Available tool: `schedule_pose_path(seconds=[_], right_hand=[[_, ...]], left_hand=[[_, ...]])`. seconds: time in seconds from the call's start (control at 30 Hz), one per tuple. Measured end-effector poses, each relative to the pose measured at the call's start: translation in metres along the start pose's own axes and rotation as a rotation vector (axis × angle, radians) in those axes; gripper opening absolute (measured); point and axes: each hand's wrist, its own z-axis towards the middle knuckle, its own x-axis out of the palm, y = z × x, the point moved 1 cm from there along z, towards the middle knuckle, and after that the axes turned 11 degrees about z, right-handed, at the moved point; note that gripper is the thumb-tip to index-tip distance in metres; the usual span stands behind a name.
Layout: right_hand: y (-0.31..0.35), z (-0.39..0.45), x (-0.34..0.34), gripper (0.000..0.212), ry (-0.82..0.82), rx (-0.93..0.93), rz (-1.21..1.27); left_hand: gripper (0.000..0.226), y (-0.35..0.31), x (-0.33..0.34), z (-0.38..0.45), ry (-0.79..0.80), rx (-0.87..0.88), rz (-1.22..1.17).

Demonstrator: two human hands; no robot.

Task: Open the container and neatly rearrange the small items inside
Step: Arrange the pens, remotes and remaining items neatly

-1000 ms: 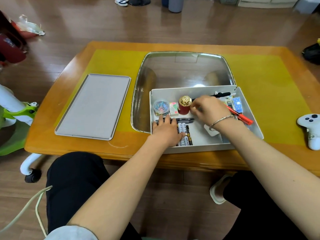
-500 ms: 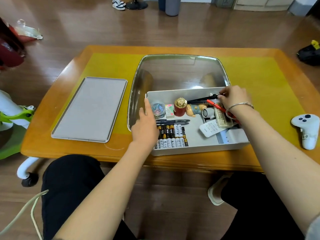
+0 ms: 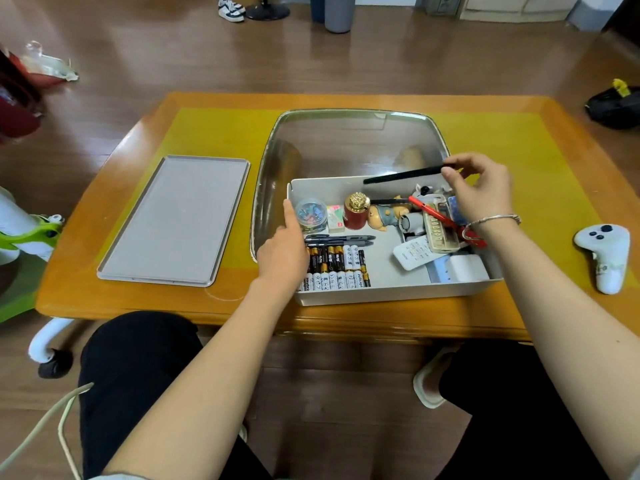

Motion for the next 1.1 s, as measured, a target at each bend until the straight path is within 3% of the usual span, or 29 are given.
schedule_pose_path(seconds=[0.1, 0.17, 0.27, 0.33, 0.43, 0.53, 0.63, 0.73, 0.8, 1.0, 1.1], right_hand=[[0.014, -0.011, 0.001, 0.01, 0.09, 0.028, 0.072], [0.023, -0.019, 0.006, 0.012, 0.205, 0.044, 0.114], [0.033, -0.027, 0.015, 0.014, 0.341, 0.033, 0.189], [0.034, -0.027, 0.018, 0.013, 0.384, 0.044, 0.213], [0.021, -0.019, 0.017, 0.01, 0.285, 0.077, 0.17], [-0.003, -0.002, 0.01, 0.014, 0.145, 0.148, -0.135], [-0.02, 0.011, 0.007, 0.015, 0.222, 0.224, -0.4], [-0.021, 0.016, 0.013, 0.021, 0.316, 0.239, -0.457], [-0.018, 0.019, 0.016, 0.02, 0.339, 0.231, -0.483], [-0.014, 0.021, 0.021, 0.02, 0.393, 0.133, -0.626], [-0.015, 0.019, 0.017, 0.021, 0.277, 0.066, -0.553]], left_hand=[[0.067, 0.0, -0.008, -0.002, -0.26, 0.016, -0.031], [0.056, -0.006, -0.017, -0.003, -0.411, 0.145, -0.04], [0.053, -0.023, -0.022, -0.005, -0.257, 0.432, -0.007], [0.041, -0.033, -0.02, -0.009, -0.174, 0.53, 0.012], [0.031, -0.034, -0.015, -0.009, -0.174, 0.529, 0.009], [0.029, -0.026, -0.009, -0.007, -0.141, 0.557, 0.052], [0.033, -0.018, -0.004, -0.005, -0.054, 0.615, 0.147], [0.029, -0.014, -0.004, -0.004, 0.059, 0.631, 0.192], [0.039, -0.013, -0.005, -0.005, 0.103, 0.634, 0.2], [0.035, -0.014, -0.004, -0.006, 0.007, 0.601, 0.186], [0.034, -0.013, -0.003, -0.008, -0.028, 0.597, 0.166]])
